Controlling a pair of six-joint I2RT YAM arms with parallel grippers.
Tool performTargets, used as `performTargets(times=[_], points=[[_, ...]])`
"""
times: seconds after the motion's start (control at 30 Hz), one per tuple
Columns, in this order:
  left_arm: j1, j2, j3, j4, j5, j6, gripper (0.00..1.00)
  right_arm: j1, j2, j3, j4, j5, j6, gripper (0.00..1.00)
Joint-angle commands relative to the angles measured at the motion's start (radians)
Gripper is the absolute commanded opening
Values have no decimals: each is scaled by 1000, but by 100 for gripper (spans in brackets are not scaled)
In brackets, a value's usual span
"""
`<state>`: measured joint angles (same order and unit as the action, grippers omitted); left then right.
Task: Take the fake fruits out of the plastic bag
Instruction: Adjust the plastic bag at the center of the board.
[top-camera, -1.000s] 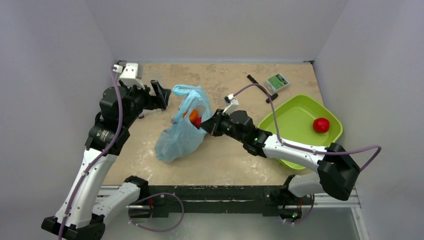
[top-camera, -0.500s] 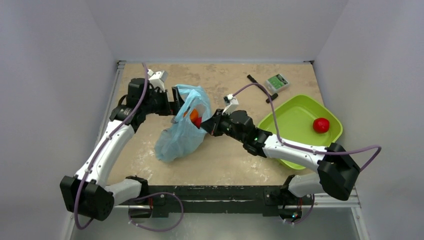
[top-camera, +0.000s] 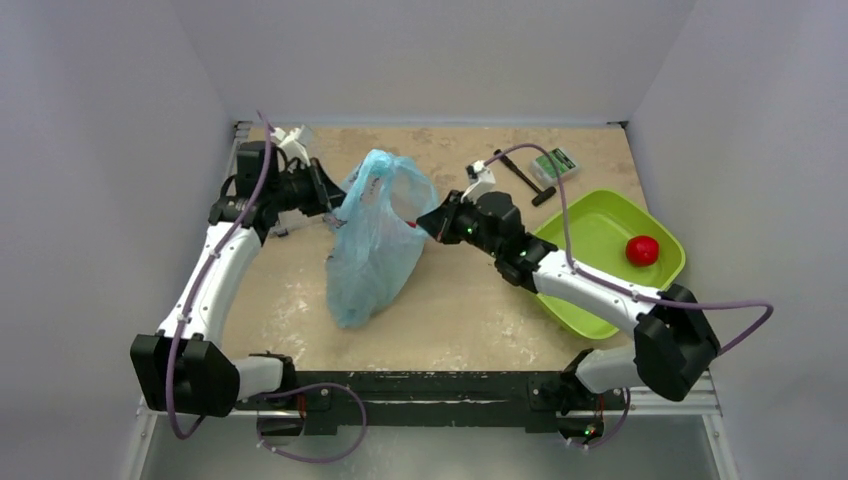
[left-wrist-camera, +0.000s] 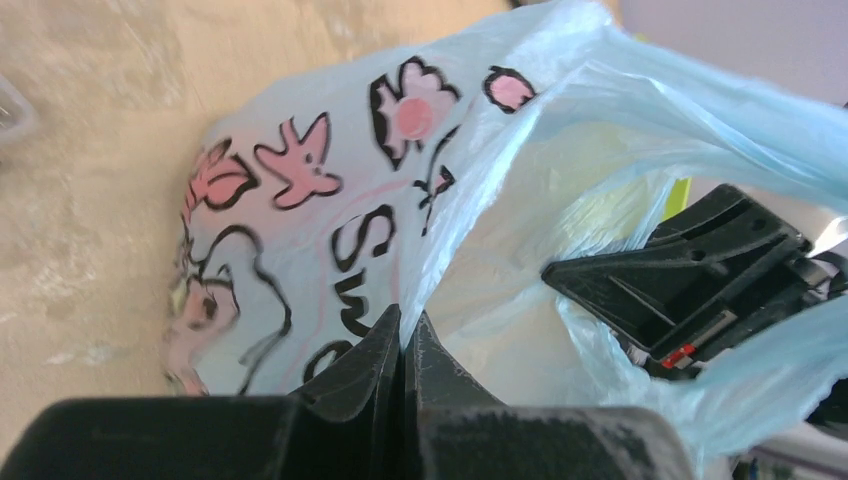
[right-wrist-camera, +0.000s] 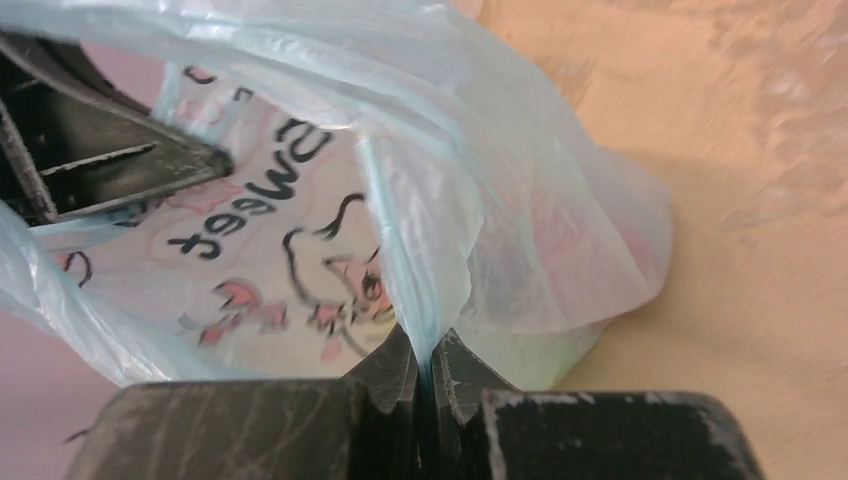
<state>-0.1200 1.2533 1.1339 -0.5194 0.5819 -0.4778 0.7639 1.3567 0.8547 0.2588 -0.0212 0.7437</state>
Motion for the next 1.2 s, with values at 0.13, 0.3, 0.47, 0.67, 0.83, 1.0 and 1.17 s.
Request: performTargets(times=[0.13,0.3,0.47,0.67,0.83,1.0,1.17], points=[[110,21,161,212,116,-219,0,-156,1,206,-41,-109,-125,0],[111,18,48,243,103,-217,0,-157,-28,123,-29,-105,-123,0],[109,83,-11,282,171,-262,0,-157,5,-4,-27,-97,-124,0],[103,121,-11,291,199,-284,0,-157,-11,76,-161,-64,-261,33],[97,120,-12,291,206,-283,0,-157,-34,249,-356,-16,-392,65],[81,115,-12,292,210,-281,0,-157,-12,410,-400,-65,-472,89],[77,120,-10,284,204,-271,0,-158,46,520,-329,-260,-473,99]])
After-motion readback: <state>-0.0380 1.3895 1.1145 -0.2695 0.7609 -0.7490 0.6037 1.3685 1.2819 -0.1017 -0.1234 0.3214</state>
